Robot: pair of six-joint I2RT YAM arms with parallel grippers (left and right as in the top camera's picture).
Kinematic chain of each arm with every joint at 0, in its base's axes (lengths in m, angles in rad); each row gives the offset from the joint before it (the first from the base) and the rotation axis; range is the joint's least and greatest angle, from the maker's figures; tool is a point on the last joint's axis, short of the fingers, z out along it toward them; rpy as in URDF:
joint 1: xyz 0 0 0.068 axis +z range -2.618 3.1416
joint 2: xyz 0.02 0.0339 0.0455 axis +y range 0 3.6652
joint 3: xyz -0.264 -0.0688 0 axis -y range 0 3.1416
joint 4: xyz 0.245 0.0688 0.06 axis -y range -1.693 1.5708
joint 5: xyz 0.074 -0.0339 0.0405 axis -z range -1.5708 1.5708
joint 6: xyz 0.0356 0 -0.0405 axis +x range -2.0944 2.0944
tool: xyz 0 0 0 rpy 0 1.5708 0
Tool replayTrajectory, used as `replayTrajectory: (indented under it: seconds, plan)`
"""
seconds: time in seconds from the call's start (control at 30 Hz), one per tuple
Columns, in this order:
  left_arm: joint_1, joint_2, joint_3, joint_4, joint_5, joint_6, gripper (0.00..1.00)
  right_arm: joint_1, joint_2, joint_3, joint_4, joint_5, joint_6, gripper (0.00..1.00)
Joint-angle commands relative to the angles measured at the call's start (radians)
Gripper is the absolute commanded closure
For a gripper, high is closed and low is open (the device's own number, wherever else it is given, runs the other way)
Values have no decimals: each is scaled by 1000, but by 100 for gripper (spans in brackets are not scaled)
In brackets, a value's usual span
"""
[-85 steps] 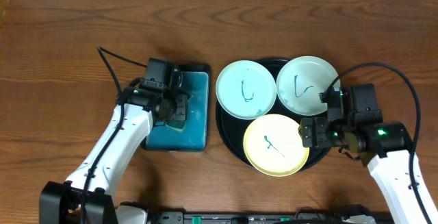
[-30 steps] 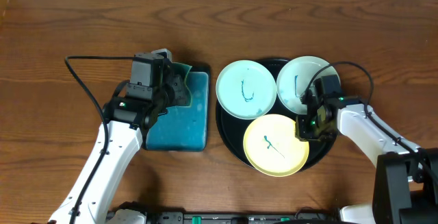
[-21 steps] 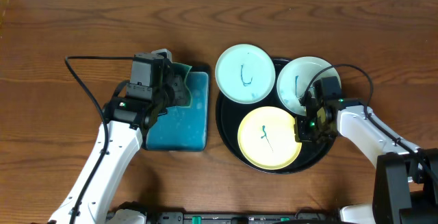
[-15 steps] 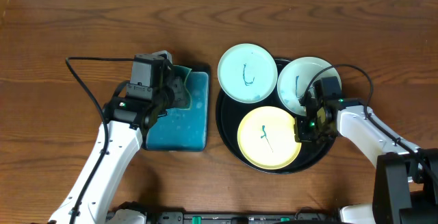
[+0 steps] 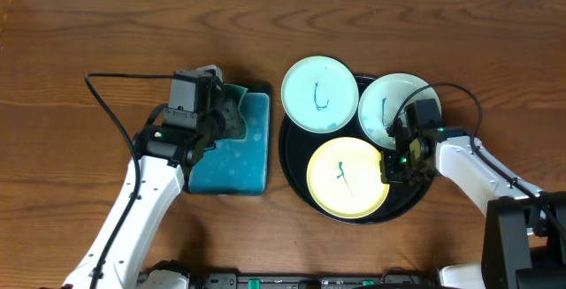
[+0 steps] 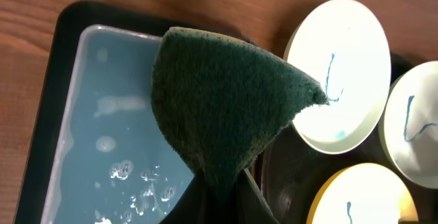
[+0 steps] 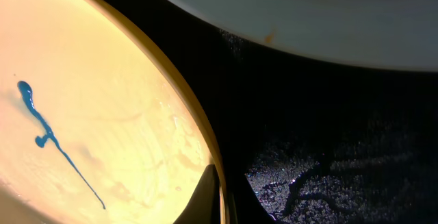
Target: Clean dirty plates on tray and stack at the side
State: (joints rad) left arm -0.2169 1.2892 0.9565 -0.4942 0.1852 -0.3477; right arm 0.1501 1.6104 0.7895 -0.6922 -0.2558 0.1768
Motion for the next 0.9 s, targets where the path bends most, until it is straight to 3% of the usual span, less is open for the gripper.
replayTrajectory:
  seconds: [0.0, 0.1, 0.37, 0.87]
  plan:
    - [6, -8, -4, 16, 6, -1, 93, 14, 26, -28, 5, 16, 9, 99]
    - [29, -8, -4, 17, 53, 42, 92, 14, 26, -28, 5, 16, 9, 99]
    - [178, -8, -4, 17, 369, 216, 92, 14, 26, -28, 9, 15, 10, 99]
    - [198, 66, -4, -18, 383, 212, 93, 14, 26, -28, 12, 15, 10, 99]
